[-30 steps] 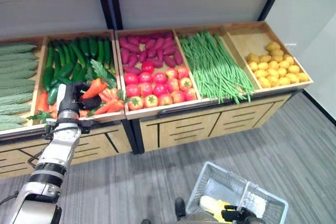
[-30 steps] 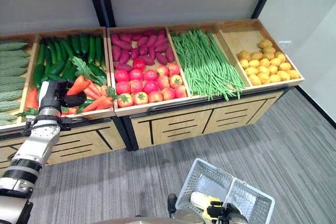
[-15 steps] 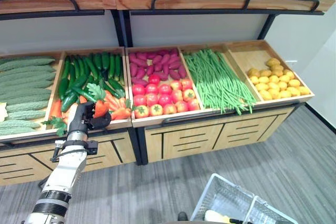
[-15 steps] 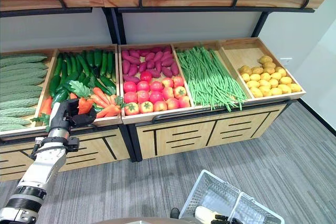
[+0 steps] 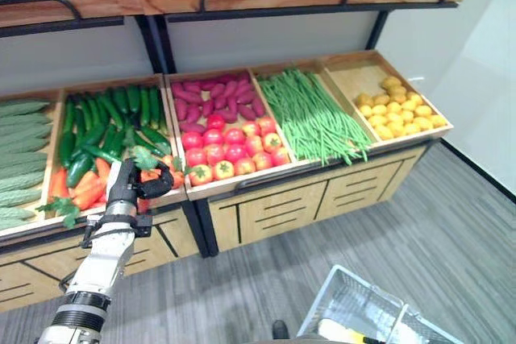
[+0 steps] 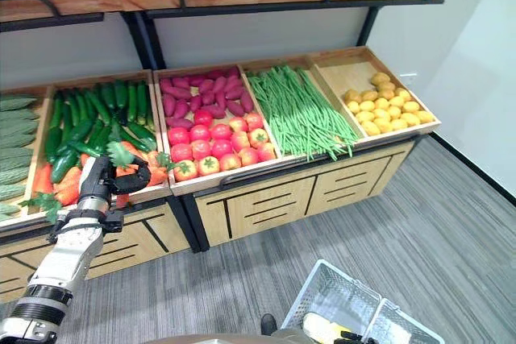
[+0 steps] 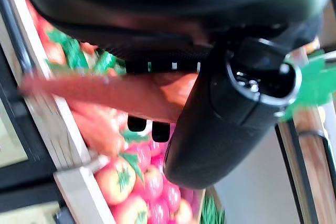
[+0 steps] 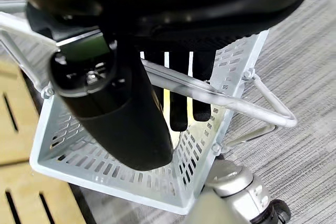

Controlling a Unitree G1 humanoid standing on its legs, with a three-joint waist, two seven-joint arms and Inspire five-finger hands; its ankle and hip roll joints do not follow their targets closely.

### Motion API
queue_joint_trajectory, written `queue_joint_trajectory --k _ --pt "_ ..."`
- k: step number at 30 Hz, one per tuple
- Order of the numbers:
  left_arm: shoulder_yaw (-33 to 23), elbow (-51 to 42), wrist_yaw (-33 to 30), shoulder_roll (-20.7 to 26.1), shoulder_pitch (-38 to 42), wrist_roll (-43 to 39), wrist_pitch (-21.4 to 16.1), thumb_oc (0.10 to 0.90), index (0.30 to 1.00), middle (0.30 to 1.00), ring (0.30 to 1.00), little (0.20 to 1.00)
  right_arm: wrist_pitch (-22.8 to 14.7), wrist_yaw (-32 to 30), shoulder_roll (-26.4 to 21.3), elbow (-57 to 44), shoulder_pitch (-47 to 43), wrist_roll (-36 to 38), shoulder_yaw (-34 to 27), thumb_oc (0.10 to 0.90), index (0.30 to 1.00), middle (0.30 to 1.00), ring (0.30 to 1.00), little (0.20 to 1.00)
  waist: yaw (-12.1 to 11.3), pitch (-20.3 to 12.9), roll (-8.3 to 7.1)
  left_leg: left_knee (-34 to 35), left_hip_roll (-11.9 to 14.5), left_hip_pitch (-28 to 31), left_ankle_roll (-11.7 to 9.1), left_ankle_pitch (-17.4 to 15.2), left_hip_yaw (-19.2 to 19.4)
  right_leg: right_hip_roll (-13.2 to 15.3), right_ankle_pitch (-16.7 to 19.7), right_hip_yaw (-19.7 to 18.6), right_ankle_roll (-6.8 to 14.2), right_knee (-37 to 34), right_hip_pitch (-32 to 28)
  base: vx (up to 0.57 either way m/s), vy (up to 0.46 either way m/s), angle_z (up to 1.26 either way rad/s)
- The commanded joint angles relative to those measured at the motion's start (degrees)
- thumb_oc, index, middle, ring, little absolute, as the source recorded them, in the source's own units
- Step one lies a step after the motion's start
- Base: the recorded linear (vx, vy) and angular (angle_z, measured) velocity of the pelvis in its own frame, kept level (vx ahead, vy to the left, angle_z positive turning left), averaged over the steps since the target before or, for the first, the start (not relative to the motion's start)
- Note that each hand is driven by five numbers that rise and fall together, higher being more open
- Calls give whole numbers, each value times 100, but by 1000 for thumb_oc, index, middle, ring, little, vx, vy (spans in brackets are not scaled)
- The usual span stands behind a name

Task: Get the vegetables into the basket

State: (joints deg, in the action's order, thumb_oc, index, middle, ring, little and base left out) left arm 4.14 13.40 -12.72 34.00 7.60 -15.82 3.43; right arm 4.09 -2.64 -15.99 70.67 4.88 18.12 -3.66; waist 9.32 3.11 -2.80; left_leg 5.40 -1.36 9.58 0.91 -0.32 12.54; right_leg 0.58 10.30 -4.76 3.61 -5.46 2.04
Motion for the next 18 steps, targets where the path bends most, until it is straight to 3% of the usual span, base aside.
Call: queue_joint_trajectory --k 1,3,4,5,7,8,11,12,13,16,18 --pt "97 -373 -17 42 1416 59 -565 400 300 300 300 300 -138 -215 -585 144 -202 197 1 400 300 300 300 300 286 -26 215 -125 95 -207 -62 -334 90 167 -607 -317 441 102 -206 -113 46 -49" --pt "231 -410 -12 23 1582 89 -583 400 300 300 300 300 -163 -262 -600 76 -301 166 33 400 300 300 300 300 390 105 210 -320 113 -330 -42 -418 408 131 -513 -551 533 260 67 -128 15 -66" --pt "270 -447 -8 40 1612 106 -596 400 300 300 300 300 -179 -280 -592 8 -360 137 64 400 300 300 300 300 387 218 210 -485 180 -402 -34 -510 621 139 -533 -417 582 489 278 -237 -65 -107" --pt "224 -494 9 146 1594 128 -601 400 300 300 300 300 -199 -296 -563 -58 -453 58 131 400 300 300 300 300 253 354 198 -693 312 -498 -47 -588 1009 376 -590 393 537 753 524 -144 -55 -134" --pt "184 -533 63 204 1529 121 -601 400 300 300 300 300 -187 -277 -549 -111 -539 -64 202 400 300 300 300 300 145 382 257 -798 434 -376 -65 -799 1276 669 -801 1215 481 922 527 -37 -41 -173" --pt "178 -536 66 207 1524 120 -601 400 300 300 300 300 -183 -278 -548 -114 -540 -68 204 400 300 300 300 300 144 389 256 -805 438 -369 -68 -806 1281 667 -812 1211 479 935 526 -13 -54 -172" --pt "136 -640 163 66 1360 144 -597 400 300 300 300 300 -145 -199 -524 -160 -590 -291 247 400 300 300 300 300 171 360 294 -749 547 -101 -101 -816 1879 1069 -772 1874 477 1138 475 3 -95 -139" --pt "133 -644 165 61 1353 147 -595 400 300 300 300 300 -143 -199 -527 -164 -585 -295 247 400 300 300 300 300 169 362 296 -740 543 -91 -102 -811 1882 1069 -769 1873 479 1134 468 18 -146 -165" --pt "171 -692 206 -59 1332 161 -587 400 300 300 300 300 -148 -227 -533 -182 -598 -348 234 400 300 300 300 300 175 327 325 -674 580 6 -130 -776 2087 1263 -735 2268 507 1159 348 20 -127 -140" --pt "214 -711 237 -139 1337 174 -601 400 300 300 300 300 -151 -240 -542 -237 -609 -358 226 400 300 300 300 300 184 273 327 -605 602 97 -179 -715 2240 1294 -658 2511 538 971 185 33 -142 -78" --pt "269 -772 245 -290 1390 134 -626 400 300 300 300 300 -170 -259 -553 -309 -632 -321 235 400 300 300 300 300 207 165 310 -579 659 146 -250 -640 2408 1144 -651 2562 548 540 -48 78 -255 -88"
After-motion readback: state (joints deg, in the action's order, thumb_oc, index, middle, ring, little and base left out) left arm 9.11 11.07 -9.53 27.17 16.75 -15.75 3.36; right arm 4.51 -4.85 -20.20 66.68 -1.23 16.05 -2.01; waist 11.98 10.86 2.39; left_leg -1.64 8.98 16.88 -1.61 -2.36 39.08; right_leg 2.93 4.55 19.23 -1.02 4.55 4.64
